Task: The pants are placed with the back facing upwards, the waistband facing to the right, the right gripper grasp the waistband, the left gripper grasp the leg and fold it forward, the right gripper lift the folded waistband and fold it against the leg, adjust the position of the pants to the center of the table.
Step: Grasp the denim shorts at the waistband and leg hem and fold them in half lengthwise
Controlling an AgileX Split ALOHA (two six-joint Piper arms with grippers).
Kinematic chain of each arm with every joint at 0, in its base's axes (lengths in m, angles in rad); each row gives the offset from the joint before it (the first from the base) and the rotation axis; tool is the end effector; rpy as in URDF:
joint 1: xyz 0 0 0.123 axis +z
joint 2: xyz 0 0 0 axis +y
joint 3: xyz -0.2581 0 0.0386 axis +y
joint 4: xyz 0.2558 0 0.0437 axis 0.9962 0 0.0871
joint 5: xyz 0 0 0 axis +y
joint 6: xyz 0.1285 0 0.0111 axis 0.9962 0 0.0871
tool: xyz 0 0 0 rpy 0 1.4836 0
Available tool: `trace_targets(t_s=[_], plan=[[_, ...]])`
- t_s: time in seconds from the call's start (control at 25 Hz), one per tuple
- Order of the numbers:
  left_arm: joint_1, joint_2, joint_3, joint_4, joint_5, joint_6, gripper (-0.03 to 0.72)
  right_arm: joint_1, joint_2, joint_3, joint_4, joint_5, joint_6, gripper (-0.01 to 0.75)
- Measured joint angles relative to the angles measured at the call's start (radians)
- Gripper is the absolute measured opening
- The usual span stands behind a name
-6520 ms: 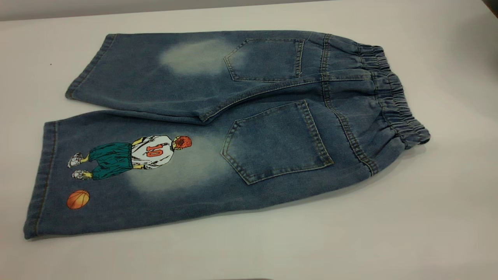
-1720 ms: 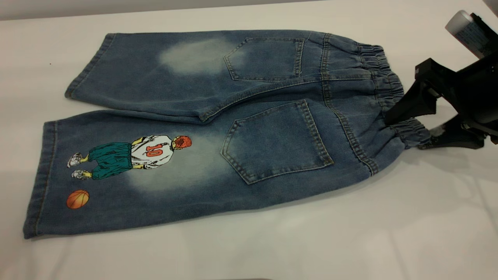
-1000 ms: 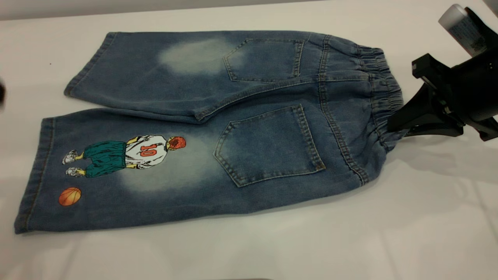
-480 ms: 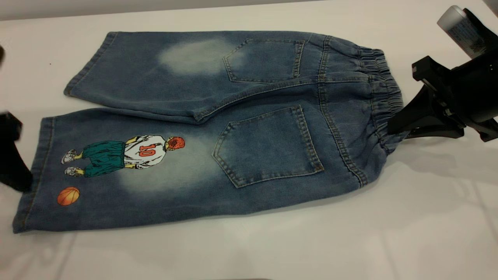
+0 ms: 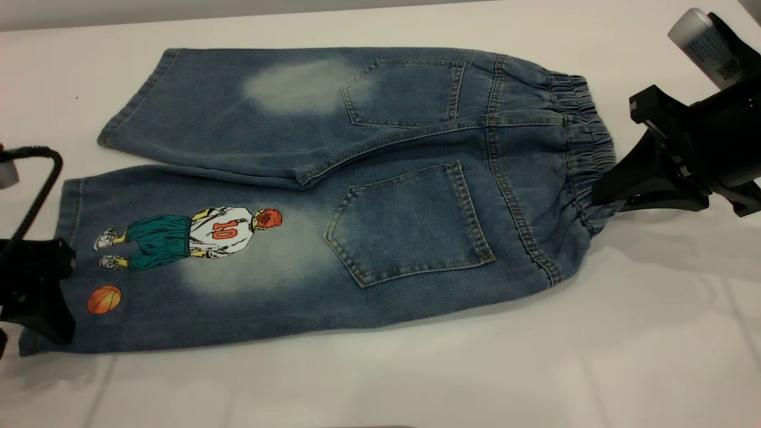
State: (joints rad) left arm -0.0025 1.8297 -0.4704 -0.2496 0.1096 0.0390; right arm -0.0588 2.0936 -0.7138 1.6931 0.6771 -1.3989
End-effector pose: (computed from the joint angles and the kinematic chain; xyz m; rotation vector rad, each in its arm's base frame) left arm 0.2243 -0.0041 -0.0049 -0.3007 2.9369 -0.0698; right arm 0.2951 0.0631 -0.0094 0.3427 2.6771 0.9995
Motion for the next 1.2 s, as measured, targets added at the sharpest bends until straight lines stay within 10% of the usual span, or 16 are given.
trace_targets(t_s=[0.32, 0.6, 1.2], plan=[[0.0, 0.07, -0.006, 0.003, -0.028, 0.0, 0.411, 0.0, 0.0, 0.0, -0.001, 0.001, 0.0, 0.029], [-0.006, 0.076, -0.026, 0.0, -0.023, 0.002, 0.052, 0.0, 0.0, 0.0, -0.013, 0.012, 0.0, 0.029], [-0.006, -0.201, -0.133, 0.003, 0.152, 0.005, 0.036, 0.0, -0.059, 0.0, -0.007, 0.089, 0.001, 0.029]])
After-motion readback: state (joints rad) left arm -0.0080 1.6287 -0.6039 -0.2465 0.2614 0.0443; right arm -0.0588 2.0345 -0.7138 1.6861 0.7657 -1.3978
